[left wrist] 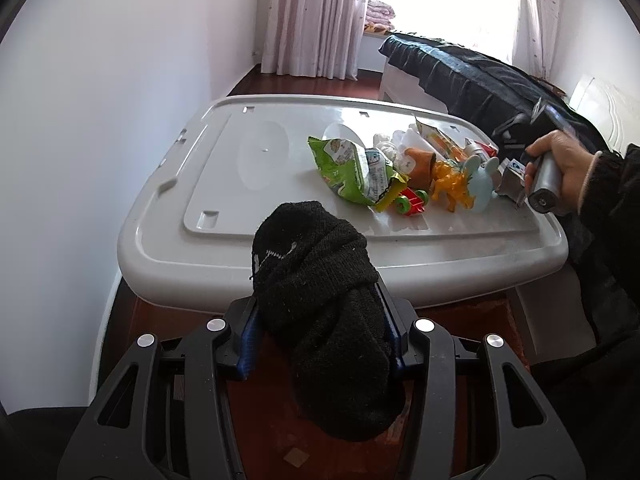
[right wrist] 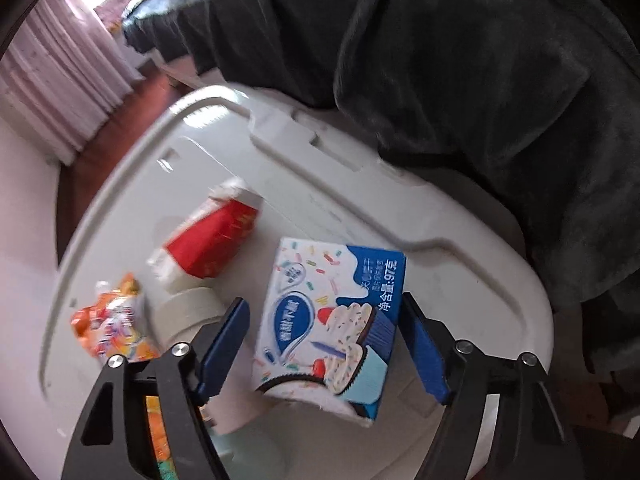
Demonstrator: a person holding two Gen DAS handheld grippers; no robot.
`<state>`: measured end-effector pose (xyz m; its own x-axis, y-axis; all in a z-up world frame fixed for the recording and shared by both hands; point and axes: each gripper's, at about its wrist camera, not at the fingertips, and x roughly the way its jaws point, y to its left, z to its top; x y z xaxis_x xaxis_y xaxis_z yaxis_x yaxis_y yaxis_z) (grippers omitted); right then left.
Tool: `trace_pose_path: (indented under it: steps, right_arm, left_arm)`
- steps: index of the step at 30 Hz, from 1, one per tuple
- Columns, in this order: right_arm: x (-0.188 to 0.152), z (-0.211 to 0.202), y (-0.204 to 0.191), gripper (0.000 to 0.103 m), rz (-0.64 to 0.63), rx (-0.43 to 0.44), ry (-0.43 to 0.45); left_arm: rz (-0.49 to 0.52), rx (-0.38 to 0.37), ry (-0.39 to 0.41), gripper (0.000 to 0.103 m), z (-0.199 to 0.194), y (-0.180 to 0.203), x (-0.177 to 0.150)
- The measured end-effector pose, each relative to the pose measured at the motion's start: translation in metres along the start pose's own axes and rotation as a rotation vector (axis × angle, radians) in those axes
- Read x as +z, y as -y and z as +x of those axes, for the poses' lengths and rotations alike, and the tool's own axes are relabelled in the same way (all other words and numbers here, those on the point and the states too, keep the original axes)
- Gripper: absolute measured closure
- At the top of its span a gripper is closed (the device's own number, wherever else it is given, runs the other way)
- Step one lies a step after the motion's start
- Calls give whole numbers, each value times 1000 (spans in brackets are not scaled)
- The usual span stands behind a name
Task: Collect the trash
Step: 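Grasp the black sock with the left gripper while the right grasps the biscuit box, then drop the sock and biscuit box into the bin, opening both grippers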
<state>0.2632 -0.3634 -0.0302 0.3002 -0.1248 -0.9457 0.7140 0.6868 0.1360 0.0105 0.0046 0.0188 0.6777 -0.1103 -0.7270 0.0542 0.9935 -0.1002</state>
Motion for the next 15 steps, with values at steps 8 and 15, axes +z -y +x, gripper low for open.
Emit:
trace_pose_path:
  steps: [8, 15]
  right_arm:
    - [-10, -8, 24, 51, -40, 18, 70]
    - [-64, -103, 55, 51, -364, 297, 299]
  left_arm:
    - [16, -3, 27, 56, -4, 5, -2]
    - [23, -15, 16, 56, -5, 10, -11]
